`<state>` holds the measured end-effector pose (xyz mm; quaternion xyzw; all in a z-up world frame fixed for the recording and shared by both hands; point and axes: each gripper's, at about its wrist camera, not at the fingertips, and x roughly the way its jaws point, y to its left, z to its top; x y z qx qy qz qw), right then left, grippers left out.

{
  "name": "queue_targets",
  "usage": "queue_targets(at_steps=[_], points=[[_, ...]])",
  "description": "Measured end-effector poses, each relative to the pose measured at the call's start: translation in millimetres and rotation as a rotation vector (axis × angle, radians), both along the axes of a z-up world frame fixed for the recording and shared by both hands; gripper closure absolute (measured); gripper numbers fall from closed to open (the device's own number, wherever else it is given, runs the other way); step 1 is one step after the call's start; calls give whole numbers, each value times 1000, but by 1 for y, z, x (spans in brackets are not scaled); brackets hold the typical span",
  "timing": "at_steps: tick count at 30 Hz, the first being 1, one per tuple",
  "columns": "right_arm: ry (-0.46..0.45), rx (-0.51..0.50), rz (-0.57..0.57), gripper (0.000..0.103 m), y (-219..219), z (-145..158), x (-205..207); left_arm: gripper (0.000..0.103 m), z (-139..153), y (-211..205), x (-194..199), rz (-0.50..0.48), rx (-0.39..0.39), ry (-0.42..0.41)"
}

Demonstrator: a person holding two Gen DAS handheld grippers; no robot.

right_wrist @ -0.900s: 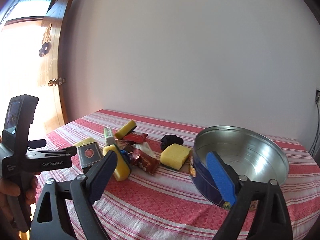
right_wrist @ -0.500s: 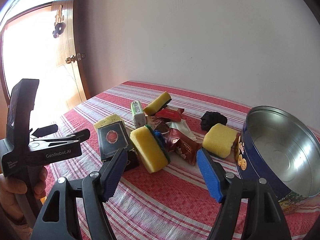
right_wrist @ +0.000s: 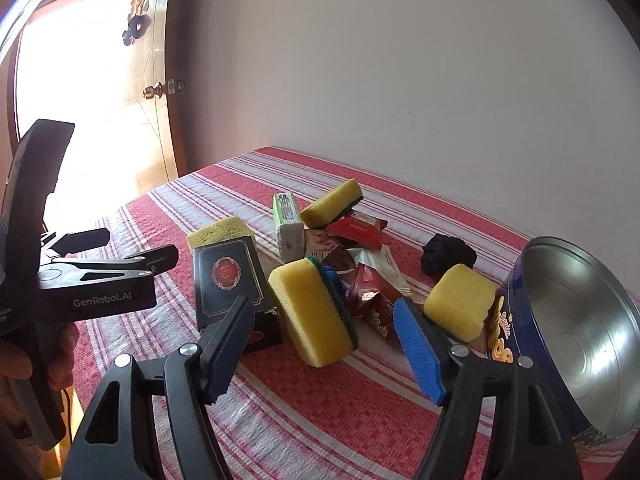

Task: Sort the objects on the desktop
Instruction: 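Grasp the yellow-green scouring sponge with the right gripper and lift it, then grasp the black box with red label with the left gripper while right holds sponge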

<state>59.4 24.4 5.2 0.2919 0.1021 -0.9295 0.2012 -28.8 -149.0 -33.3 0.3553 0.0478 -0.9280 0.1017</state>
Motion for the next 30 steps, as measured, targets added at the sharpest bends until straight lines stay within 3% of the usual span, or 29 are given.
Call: queue_targets(at_steps=[4, 6, 7, 8, 13, 17, 20, 26, 28, 30], points=[[-81, 18, 43, 30, -9, -14, -22, 1, 3, -1, 2, 5, 8, -1], [-86, -21, 51, 41, -8, -19, -27, 1, 4, -1, 2, 9, 21, -5], [-94, -30, 50, 64, -7, -20, -29, 1, 4, 0, 2, 6, 22, -8], [-115, -28, 54, 65, -7, -21, -32, 1, 4, 2, 1, 3, 19, -11], [-125, -81, 88, 66, 7, -21, -28, 1, 2, 17, -5, -16, 5, -28], [-62, -147, 75, 66, 29, -9, -17, 1, 0, 27, -8, -28, -1, -41], [-32, -197, 45, 66, 49, -3, -13, 1, 4, 36, -4, -92, -2, -12], [-67, -266, -17, 66, 74, -4, -18, 1, 9, 73, -5, -266, -147, 48], [-66, -289, -23, 66, 77, -2, -17, 1, 2, 79, -20, -289, -153, -1], [-54, -286, -32, 66, 78, -1, -16, 1, -6, 80, -35, -313, -99, -51]])
